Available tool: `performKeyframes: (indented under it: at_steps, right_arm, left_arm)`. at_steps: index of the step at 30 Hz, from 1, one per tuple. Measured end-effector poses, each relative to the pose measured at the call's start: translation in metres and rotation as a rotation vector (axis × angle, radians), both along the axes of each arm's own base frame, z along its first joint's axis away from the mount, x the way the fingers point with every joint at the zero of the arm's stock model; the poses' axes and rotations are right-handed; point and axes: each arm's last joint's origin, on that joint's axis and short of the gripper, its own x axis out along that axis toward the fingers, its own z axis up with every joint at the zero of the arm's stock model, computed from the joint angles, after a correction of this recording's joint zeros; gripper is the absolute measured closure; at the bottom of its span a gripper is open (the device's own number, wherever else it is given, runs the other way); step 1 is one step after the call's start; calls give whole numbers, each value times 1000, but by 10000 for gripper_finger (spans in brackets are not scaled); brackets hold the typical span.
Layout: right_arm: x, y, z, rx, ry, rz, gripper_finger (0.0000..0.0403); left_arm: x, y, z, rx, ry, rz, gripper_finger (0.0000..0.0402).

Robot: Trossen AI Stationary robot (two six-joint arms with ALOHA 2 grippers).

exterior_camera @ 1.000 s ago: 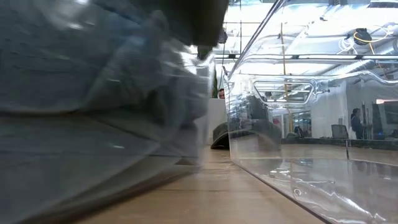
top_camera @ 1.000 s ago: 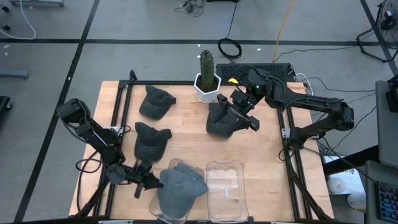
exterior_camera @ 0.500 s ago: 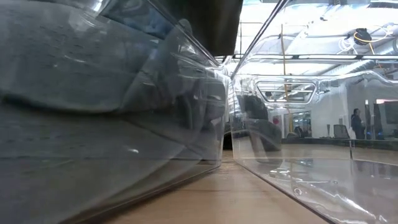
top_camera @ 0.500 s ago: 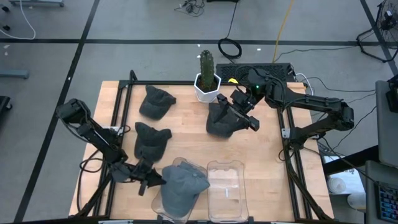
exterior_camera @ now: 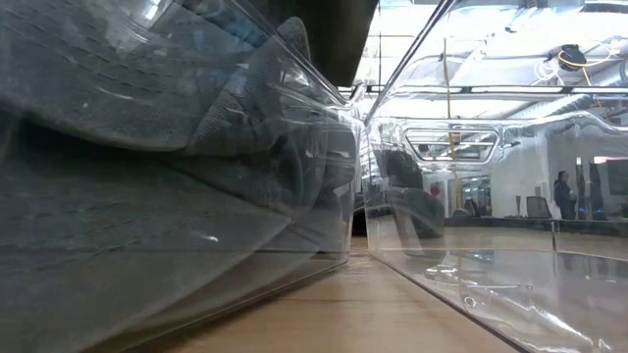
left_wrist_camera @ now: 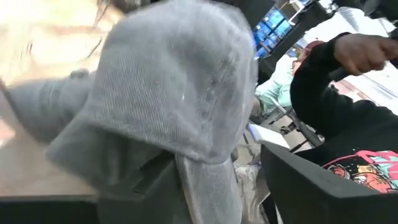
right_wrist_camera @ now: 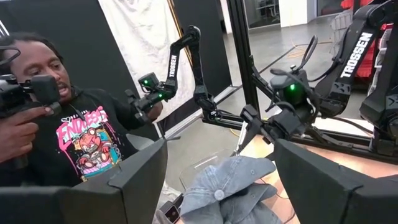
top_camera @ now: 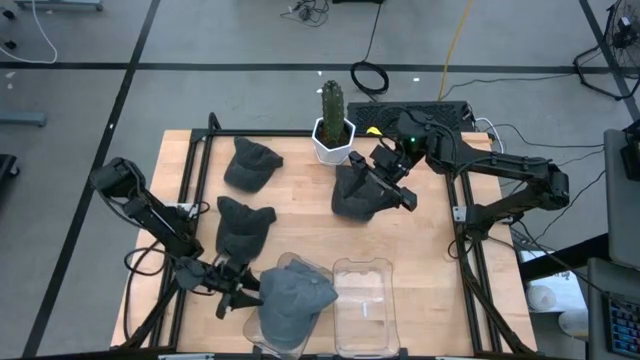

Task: Pick & Place hat
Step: Put the gray cap into the left transparent bin

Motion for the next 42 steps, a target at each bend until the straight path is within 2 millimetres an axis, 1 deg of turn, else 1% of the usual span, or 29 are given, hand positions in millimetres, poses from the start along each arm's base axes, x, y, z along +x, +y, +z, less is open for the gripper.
performKeyframes:
  at_steps: [2, 5, 9, 11, 13, 16, 20, 24, 26, 28, 31, 33, 35, 37, 39, 41, 42]
  right_arm:
    - [0, 0, -1, -1, 9, -1, 122]
    - [0, 0, -2, -1, 15, -1, 122]
    - [0, 0, -3, -8, 22, 0, 122]
    - [-1, 0, -6, -6, 47, 1, 122]
    - [-1, 0, -9, -1, 74, 2, 122]
    - [-2, 1, -11, -6, 95, 8, 122]
    - [-2, 2, -13, -34, 81, 15, 122]
    - [-2, 3, -13, -36, 79, 16, 122]
    - [-2, 3, -13, -35, 78, 21, 122]
    - [-3, 6, -13, -28, 75, 63, 122]
    - [-3, 16, -14, -34, 52, 153, 122]
    - [-4, 25, -20, -58, 30, 196, 122]
    - [-5, 36, -34, -80, 50, 203, 125]
    - [-2, 45, -54, -120, 89, 138, 130]
    - [0, 48, -75, -152, 150, 53, 135]
    - [0, 49, -86, -175, 175, 9, 147]
    - [-3, 48, -86, -189, 164, -4, 157]
  left_arm:
    - [-1, 2, 7, 29, -43, 7, 163]
    - [-3, 7, 20, 85, -114, 76, 152]
    - [-5, 13, 31, 228, -195, 137, 149]
    - [-6, 16, 37, 271, -226, 144, 149]
    - [-7, 18, 40, 278, -244, 143, 149]
    - [-7, 20, 43, 278, -248, 150, 148]
    - [-6, 22, 40, 301, -212, 159, 148]
    - [-5, 22, 40, 326, -222, 159, 148]
    - [-5, 22, 44, 372, -249, 166, 149]
    - [-2, 19, 50, 418, -256, 187, 149]
    - [7, 11, 63, 538, -195, 192, 150]
    - [13, 4, 76, 624, -107, 164, 157]
    - [18, -2, 93, 659, 2, 146, 169]
    - [23, -6, 107, 685, 100, 146, 185]
    - [27, -7, 120, 717, 160, 138, 204]
    - [27, -8, 131, 758, 177, 118, 222]
    - [27, -8, 136, 781, 171, 107, 232]
